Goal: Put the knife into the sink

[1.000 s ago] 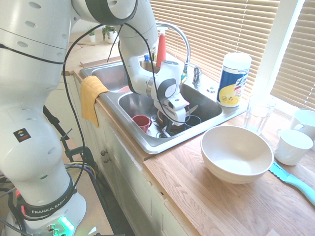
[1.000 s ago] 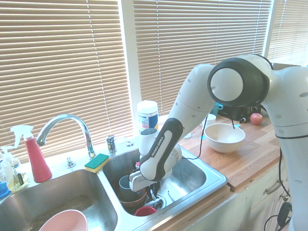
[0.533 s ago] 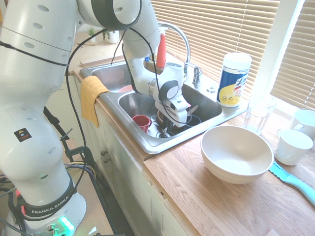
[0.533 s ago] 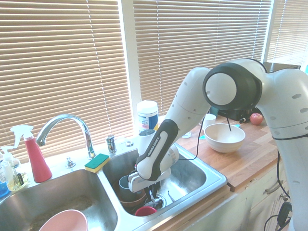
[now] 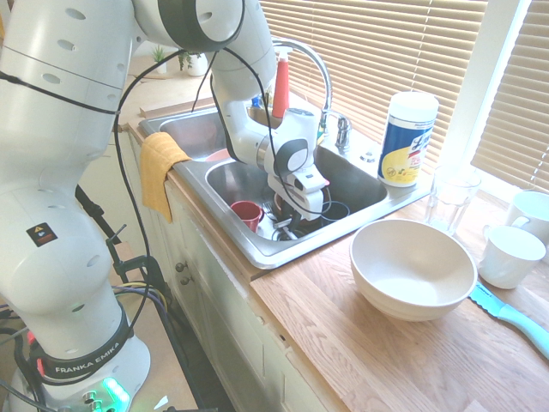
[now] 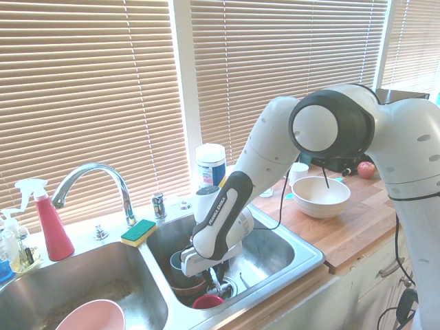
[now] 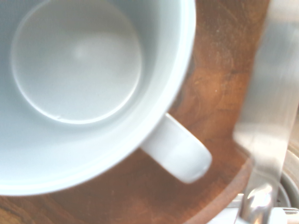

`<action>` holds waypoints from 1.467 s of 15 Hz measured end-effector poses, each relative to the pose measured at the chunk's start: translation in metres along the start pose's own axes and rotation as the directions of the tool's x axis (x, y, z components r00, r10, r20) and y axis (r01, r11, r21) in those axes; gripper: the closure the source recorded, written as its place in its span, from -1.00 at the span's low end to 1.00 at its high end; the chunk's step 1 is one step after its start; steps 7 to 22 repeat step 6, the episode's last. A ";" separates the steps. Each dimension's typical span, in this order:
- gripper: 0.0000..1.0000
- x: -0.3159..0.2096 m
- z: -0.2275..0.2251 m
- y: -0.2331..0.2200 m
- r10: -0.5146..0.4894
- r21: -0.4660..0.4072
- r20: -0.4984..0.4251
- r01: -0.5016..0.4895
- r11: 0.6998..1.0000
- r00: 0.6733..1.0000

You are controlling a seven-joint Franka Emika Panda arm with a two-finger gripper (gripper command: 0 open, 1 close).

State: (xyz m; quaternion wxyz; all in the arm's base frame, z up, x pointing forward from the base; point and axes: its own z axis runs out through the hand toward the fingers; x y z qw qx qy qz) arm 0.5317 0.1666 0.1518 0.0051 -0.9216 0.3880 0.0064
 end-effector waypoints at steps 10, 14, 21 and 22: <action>-1.00 -0.002 -0.083 0.012 -0.027 0.066 -0.057 0.031 0.997 0.998; -1.00 -0.002 -0.083 0.012 -0.027 0.066 -0.057 0.031 0.997 0.998; -1.00 -0.002 -0.083 0.012 -0.027 0.066 -0.057 0.031 0.997 0.998; -1.00 -0.002 -0.083 0.012 -0.027 0.066 -0.057 0.031 0.997 0.998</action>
